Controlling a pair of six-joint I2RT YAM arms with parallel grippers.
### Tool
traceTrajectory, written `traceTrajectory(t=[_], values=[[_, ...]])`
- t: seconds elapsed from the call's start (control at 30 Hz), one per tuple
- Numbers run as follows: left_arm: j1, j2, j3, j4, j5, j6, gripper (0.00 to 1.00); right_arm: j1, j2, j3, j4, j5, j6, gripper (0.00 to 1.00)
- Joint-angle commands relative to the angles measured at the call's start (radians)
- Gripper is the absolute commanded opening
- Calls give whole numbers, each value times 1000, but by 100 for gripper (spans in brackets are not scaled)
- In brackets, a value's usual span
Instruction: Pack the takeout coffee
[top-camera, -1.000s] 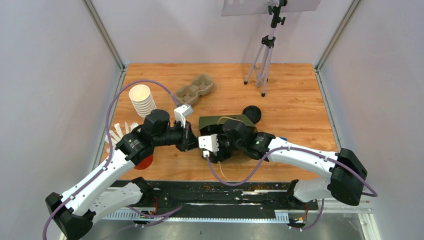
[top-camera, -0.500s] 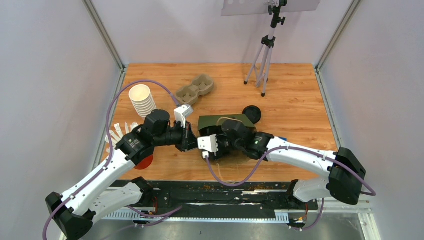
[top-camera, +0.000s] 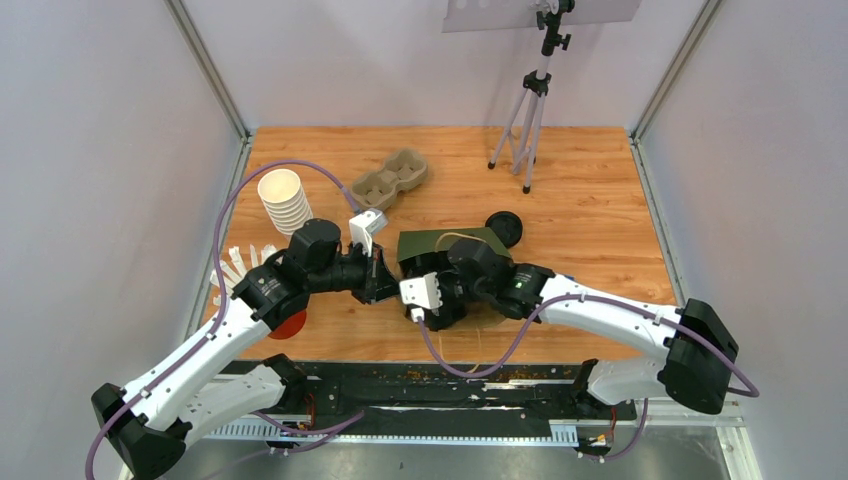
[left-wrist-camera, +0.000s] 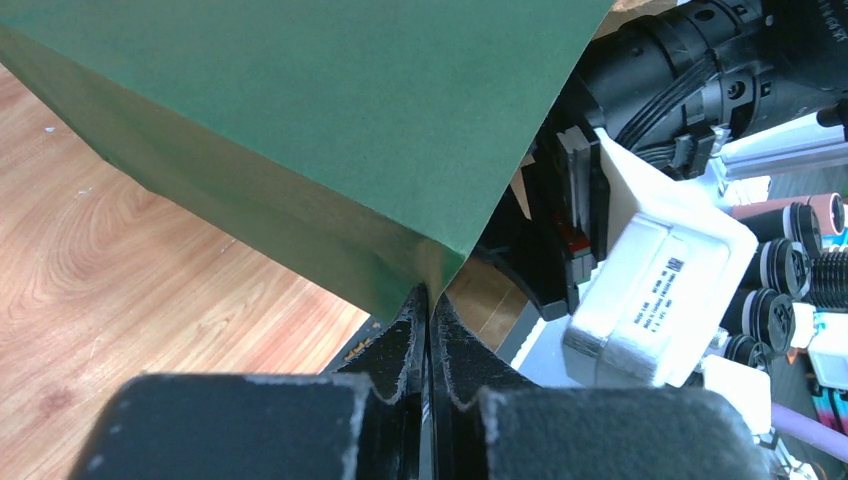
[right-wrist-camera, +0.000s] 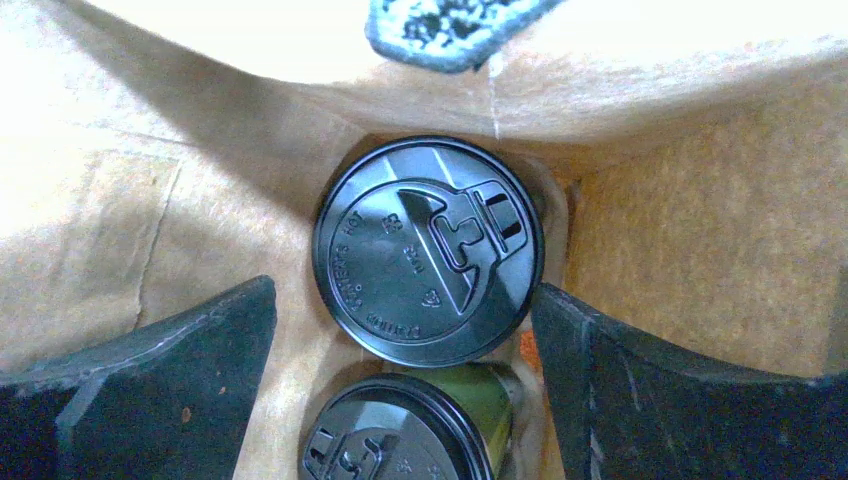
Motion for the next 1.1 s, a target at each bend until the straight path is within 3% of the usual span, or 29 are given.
traceTrajectory(t=[0.0, 0.47, 0.87, 1.0, 1.07], values=[[-2, -2, 39, 38, 2, 0, 6, -4, -42, -6, -11, -42, -64, 100], [-2, 7, 54, 41, 11, -1, 6, -3, 49, 43, 13, -39, -123, 98], [-3, 8, 58, 28, 1, 6, 6, -2, 38, 20, 45, -18, -94, 72], [-2, 8, 54, 27, -1, 6, 6, -3, 11, -6, 69, 17, -68, 72], [-2, 9, 54, 26, 0, 6, 6, -8, -12, -5, 68, 10, -47, 78]])
